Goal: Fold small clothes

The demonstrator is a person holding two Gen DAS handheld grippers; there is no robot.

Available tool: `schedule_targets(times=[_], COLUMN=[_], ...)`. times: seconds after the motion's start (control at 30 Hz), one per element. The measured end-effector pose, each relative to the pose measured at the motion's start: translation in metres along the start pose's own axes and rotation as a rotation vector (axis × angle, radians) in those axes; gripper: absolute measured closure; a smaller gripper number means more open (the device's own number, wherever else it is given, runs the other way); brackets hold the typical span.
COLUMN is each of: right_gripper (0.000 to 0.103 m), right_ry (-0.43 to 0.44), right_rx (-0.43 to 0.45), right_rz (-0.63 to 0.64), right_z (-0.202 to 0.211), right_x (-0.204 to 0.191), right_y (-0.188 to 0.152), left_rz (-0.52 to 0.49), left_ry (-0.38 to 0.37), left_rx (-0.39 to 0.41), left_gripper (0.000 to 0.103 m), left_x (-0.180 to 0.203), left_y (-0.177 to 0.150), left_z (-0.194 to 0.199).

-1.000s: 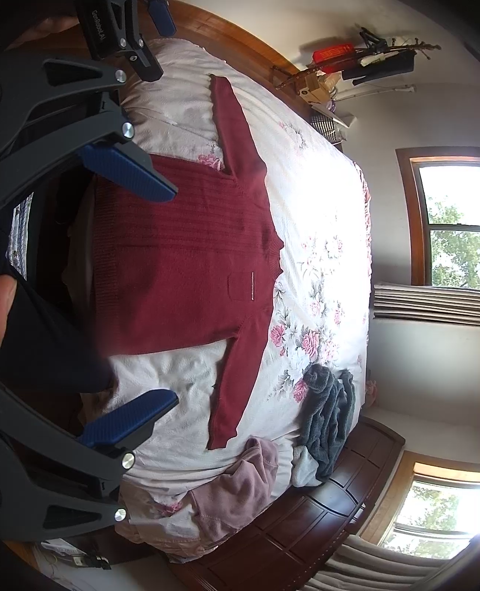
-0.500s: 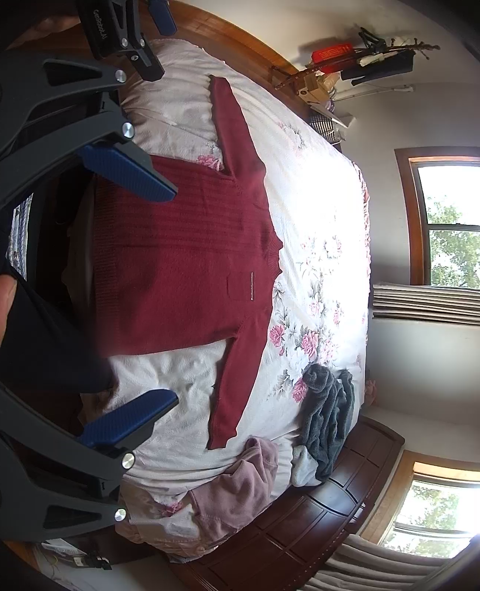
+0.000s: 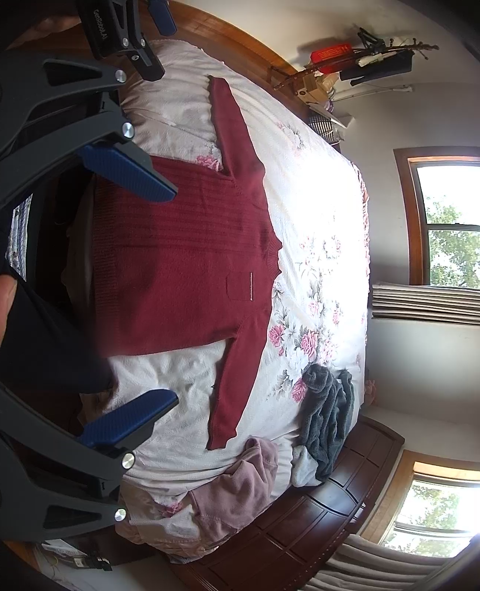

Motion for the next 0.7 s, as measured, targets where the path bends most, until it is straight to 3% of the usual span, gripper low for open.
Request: schedule_targets(times=[0.57, 0.7], right_gripper=[0.003, 0.003], right_ry=[0.001, 0.008], right_rx=[-0.009, -0.012], right_rz=[-0.006, -0.011], right_z=[-0.01, -0.02], right_x=[0.002, 0.007], right_y=[-0.005, -0.004], left_rz=[-0.001, -0.012], left_ry=[0.002, -0.021], left_rx=[-0.008, 0.02], left_gripper=[0.004, 0.004], left_x=[-0.003, 0.004], left_y=[0.002, 0.004], left_z=[-0.003, -0.009])
Point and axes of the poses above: each gripper's, at about its wrist camera, not at the fingertips, and z roughly against the way its jaws point, x to its right, y to its top, the point moved 7 cm from there along -z, roughly the way its jaws point, and after that the axes turned 1 degree about -x, right-handed, at the moved point
